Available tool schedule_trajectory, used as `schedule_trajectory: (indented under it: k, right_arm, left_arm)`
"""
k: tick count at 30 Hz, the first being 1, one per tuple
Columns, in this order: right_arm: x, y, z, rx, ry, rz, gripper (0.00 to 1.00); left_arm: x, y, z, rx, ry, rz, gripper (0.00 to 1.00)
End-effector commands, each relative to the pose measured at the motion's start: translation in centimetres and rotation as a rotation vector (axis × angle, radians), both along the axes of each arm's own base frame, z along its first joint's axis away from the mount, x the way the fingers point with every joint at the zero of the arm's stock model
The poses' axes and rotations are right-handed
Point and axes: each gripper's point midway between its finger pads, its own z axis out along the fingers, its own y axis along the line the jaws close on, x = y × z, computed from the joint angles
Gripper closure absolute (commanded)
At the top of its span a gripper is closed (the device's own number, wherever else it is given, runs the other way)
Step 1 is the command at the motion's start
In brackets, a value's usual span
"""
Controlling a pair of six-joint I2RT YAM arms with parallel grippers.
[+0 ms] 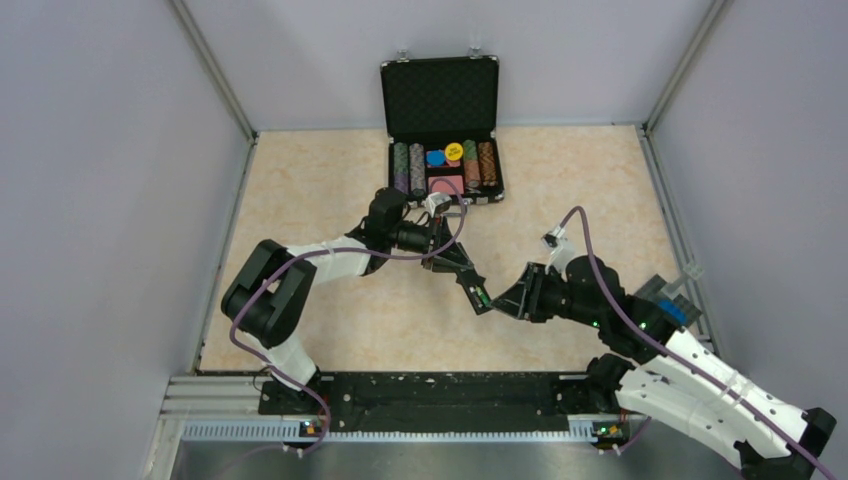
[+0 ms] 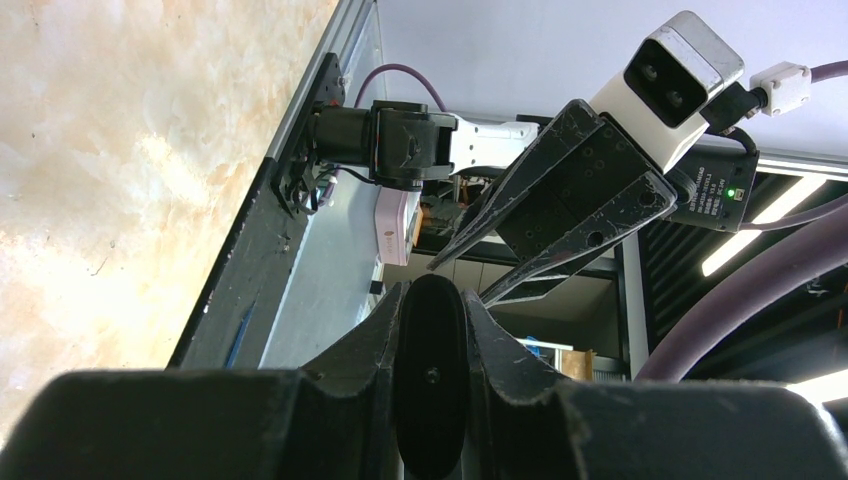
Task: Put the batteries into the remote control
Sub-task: Load the battery into the remote control.
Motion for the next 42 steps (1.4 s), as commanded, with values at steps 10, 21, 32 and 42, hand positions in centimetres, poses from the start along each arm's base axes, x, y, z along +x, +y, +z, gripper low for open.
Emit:
schedule_trajectory:
  k: [10,21,32,42]
  right_arm:
    - [0.5,0.4,0.5,0.023,-0.018,-0.006,0.67]
    - [1.0,0.4,0.1,0.010,-0.020,-0.022,0.67]
    - [1.5,0.5,-0.4,-0.008,-0.027,-0.030,0.68]
    - [2.0,0.0,-0.7,-0.023,-0.023,-0.083,0.69]
  left_arm:
    - [0.1,0.1,1.7,-0.048,-0.078,-0.002,1.00]
    - [-0.1,0.1,2.1,-0.052,-0.080,-0.003,1.00]
    - [-0.3,0.0,2.9,-0.069,-0.095,0.000,1.00]
    - [-0.6,0.1,2.6,-0.063,-0.088,-0.003,1.00]
